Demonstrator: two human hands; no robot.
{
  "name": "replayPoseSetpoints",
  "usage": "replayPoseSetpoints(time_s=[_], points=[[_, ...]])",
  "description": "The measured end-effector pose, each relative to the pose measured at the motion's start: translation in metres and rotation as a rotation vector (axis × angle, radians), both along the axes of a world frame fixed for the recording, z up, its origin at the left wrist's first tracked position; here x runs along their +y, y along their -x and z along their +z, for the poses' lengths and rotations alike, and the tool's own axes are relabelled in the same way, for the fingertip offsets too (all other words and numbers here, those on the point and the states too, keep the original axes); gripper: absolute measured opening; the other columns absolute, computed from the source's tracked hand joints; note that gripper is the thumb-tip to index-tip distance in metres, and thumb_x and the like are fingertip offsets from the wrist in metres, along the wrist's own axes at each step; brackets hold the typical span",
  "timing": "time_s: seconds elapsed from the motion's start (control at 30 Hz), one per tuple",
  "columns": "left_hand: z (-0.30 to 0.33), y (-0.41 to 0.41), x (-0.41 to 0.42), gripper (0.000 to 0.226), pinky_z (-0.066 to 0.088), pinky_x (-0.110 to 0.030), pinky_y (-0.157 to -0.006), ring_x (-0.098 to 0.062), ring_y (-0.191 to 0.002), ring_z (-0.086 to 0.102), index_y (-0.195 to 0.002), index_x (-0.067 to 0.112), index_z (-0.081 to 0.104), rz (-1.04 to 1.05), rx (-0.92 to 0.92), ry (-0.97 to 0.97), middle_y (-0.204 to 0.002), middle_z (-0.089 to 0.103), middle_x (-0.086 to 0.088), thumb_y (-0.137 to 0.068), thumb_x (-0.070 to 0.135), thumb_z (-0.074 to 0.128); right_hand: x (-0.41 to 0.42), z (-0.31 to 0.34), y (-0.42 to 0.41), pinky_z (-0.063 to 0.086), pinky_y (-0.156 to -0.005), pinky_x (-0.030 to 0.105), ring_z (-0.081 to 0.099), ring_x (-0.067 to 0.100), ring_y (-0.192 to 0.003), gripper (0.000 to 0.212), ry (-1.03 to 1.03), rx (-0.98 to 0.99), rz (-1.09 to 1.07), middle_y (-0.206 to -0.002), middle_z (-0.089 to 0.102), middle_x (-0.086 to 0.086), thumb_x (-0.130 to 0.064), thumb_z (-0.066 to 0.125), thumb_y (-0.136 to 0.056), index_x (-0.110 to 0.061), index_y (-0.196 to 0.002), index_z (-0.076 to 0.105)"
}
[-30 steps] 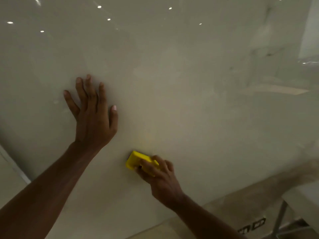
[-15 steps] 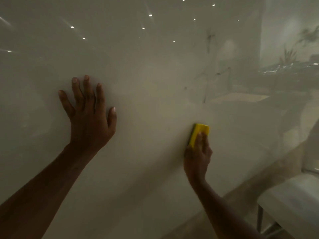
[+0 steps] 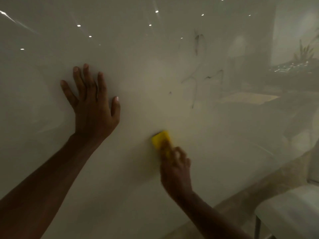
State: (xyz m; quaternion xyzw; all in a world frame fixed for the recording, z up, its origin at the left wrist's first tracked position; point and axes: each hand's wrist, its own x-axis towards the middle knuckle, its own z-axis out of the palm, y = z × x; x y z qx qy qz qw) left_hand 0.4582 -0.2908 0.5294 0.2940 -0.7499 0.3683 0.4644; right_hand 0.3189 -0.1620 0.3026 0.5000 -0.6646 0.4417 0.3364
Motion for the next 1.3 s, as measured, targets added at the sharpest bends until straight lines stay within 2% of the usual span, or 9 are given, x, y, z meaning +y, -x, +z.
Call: replayPoseSetpoints(time_s=[0.07,0.13,0.3,0.37,0.6,0.67,0.87,1.13,1.3], points=[[0.002,0.012,0.004,0.069,0.005,-0.075,-0.122,-0.053,-0.157,0.010,-0.158,-0.001,0.027,-0.006,-0.006,0.009,-0.169,0.015,-0.033,-0.104,0.037,0.042,0.001,-0.008,-0.001,0.040,-0.076,0.039,0.050,0.038,-0.120,0.079,-0.145,0.241,0.114,-0.157,0.034,-0.005,-0.013,0.066,-0.078,-0.033,-0.148,0.037],[0.002,0.022,0.006,0.069,0.005,-0.073,-0.123,-0.053,-0.157,0.010,-0.158,-0.002,0.027,-0.025,-0.017,0.017,-0.169,0.015,-0.032,-0.103,0.037,0.043,0.004,0.003,0.027,0.043,-0.077,0.041,0.051,0.039,-0.121,0.077,-0.118,0.205,0.091,-0.157,0.036,-0.005,-0.014,0.068,-0.078,-0.033,-0.147,0.041],[0.001,0.038,0.010,0.069,0.004,-0.074,-0.122,-0.053,-0.157,0.010,-0.158,-0.003,0.027,-0.020,-0.020,0.010,-0.169,0.015,-0.033,-0.102,0.036,0.043,0.011,0.027,0.111,0.043,-0.095,0.049,0.049,0.048,-0.120,0.061,0.201,-0.523,-0.156,-0.156,0.035,0.016,-0.010,0.065,-0.089,-0.006,-0.146,0.044],[0.001,0.045,0.012,0.069,0.003,-0.075,-0.121,-0.053,-0.157,0.009,-0.157,-0.003,0.027,-0.013,-0.010,0.006,-0.168,0.015,-0.034,-0.102,0.035,0.042,0.008,0.021,0.110,0.041,-0.097,0.047,0.049,0.047,-0.121,0.060,0.229,-0.608,-0.180,-0.157,0.033,0.016,-0.010,0.061,-0.091,-0.006,-0.148,0.041],[0.007,0.075,0.017,0.069,0.002,-0.071,-0.123,-0.051,-0.157,0.009,-0.157,-0.001,0.028,-0.032,-0.032,0.049,-0.169,0.017,-0.031,-0.100,0.034,0.043,0.018,-0.028,0.110,0.044,-0.078,0.040,0.045,0.034,-0.125,0.076,-0.092,0.296,0.117,-0.161,0.024,-0.010,-0.015,0.065,-0.083,-0.037,-0.149,0.035],[0.008,0.081,0.015,0.068,0.000,-0.070,-0.123,-0.050,-0.158,0.008,-0.157,0.000,0.028,-0.027,-0.020,0.057,-0.169,0.017,-0.030,-0.100,0.034,0.042,0.023,-0.007,0.150,0.047,-0.081,0.045,0.045,0.037,-0.125,0.070,-0.068,0.261,0.056,-0.162,0.022,-0.008,-0.019,0.065,-0.087,-0.033,-0.149,0.037],[0.009,0.097,0.015,0.068,0.001,-0.078,-0.118,-0.048,-0.158,0.006,-0.156,0.002,0.028,0.000,0.021,0.045,-0.169,0.017,-0.029,-0.098,0.034,0.041,0.032,0.066,0.237,0.043,-0.092,0.051,0.050,0.048,-0.115,0.059,0.292,-0.469,-0.233,-0.156,0.034,0.016,-0.019,0.059,-0.095,-0.008,-0.149,0.039],[0.012,0.108,0.019,0.068,0.006,-0.084,-0.115,-0.049,-0.158,0.010,-0.155,0.002,0.031,-0.028,0.104,0.024,-0.168,0.020,-0.029,-0.096,0.034,0.044,0.030,0.021,0.195,0.034,-0.078,0.037,0.046,0.034,-0.124,0.071,-0.121,0.427,0.077,-0.162,0.019,-0.010,-0.020,0.052,-0.087,-0.038,-0.152,0.028],[0.010,0.107,0.017,0.067,0.012,-0.083,-0.115,-0.050,-0.156,0.014,-0.154,0.001,0.035,-0.054,0.129,0.056,-0.167,0.024,-0.029,-0.096,0.035,0.044,0.037,0.119,0.254,0.042,-0.087,0.050,0.041,0.041,-0.125,0.063,0.151,-0.106,-0.108,-0.162,0.024,0.003,-0.023,0.055,-0.094,-0.022,-0.152,0.031]])
